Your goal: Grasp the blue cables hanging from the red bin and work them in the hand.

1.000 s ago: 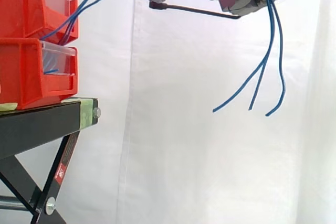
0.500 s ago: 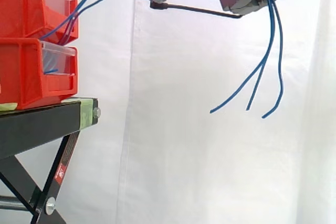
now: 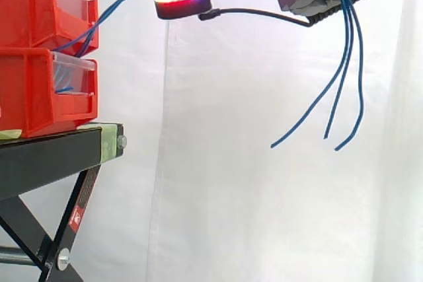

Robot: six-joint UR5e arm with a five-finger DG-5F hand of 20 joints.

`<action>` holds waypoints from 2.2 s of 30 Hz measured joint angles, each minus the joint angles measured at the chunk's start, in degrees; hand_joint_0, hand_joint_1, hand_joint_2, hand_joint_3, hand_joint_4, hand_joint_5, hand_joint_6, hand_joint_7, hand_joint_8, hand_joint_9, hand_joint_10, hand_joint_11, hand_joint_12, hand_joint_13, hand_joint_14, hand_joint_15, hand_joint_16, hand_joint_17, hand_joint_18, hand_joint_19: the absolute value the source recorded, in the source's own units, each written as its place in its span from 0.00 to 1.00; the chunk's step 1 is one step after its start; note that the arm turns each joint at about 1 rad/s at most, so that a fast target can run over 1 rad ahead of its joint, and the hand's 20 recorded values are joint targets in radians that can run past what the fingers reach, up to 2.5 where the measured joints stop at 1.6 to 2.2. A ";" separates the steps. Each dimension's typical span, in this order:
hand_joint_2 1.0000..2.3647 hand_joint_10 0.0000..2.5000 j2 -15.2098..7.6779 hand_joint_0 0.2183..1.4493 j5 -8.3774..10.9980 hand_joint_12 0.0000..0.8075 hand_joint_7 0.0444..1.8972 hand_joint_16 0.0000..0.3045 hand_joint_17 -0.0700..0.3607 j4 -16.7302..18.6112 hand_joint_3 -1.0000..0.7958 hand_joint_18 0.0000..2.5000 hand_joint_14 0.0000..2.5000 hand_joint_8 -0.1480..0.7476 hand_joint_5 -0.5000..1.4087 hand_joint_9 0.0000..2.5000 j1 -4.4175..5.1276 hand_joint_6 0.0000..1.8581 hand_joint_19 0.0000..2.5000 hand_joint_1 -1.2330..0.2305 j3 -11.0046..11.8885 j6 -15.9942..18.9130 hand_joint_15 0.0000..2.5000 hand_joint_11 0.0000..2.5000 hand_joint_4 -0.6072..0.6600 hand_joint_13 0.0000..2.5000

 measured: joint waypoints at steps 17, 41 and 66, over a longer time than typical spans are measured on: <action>0.01 1.00 -0.04 0.58 0.17 0.54 0.71 0.17 0.43 0.03 0.10 0.71 1.00 0.69 0.51 0.38 0.12 0.00 0.55 0.43 -0.02 -0.13 0.55 1.00 0.76 0.45; 0.02 1.00 -0.09 0.65 0.16 0.55 0.60 0.17 0.44 0.77 0.41 0.68 1.00 0.68 0.45 0.37 0.17 0.01 0.50 0.42 -0.62 -0.13 0.56 1.00 0.76 0.44; 0.02 1.00 -0.09 0.61 0.41 0.57 0.62 0.17 0.44 0.87 0.32 0.64 1.00 0.69 0.42 0.30 0.13 0.01 0.50 0.42 -0.71 -0.12 0.53 1.00 0.76 0.40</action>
